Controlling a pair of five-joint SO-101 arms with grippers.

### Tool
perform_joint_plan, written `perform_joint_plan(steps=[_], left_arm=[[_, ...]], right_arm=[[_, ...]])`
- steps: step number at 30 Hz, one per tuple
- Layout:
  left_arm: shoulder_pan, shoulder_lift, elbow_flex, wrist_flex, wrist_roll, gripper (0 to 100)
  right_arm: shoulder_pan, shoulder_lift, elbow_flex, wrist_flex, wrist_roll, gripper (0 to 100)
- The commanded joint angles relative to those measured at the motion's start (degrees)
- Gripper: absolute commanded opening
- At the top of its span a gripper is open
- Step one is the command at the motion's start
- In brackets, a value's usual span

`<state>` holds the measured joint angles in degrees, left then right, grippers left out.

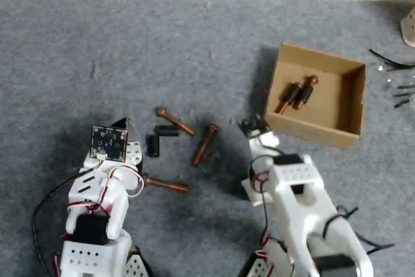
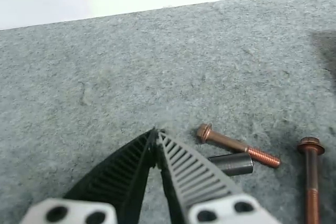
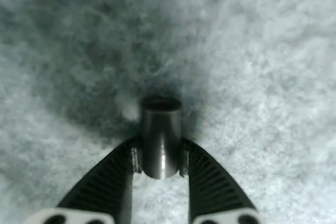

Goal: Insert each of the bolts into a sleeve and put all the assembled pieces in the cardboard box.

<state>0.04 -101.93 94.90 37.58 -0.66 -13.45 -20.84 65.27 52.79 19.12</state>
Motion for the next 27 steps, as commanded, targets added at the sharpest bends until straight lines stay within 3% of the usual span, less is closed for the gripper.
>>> perform_joint_plan(steps=[1, 8, 10, 27], left_arm=[[0.84, -0.04, -0.57, -1.23, -0.09, 1], [0.84, -0.04, -0.57, -1.23, -0.09, 1], [0.84, -0.04, -0.57, -1.23, -0.09, 1], [0.84, -0.04, -0.57, -1.23, -0.09, 1]], right_arm=[[-0.48, 7.25, -1.80, 1.80, 0.35, 0.4], [-0.48, 22.64, -12.35, 10.15, 0.70, 0.4], [-0.48, 25.10, -15.25, 12.26, 4.48, 0.4], [-0.75, 25.54, -17.10, 12.62, 7.03, 0.4]])
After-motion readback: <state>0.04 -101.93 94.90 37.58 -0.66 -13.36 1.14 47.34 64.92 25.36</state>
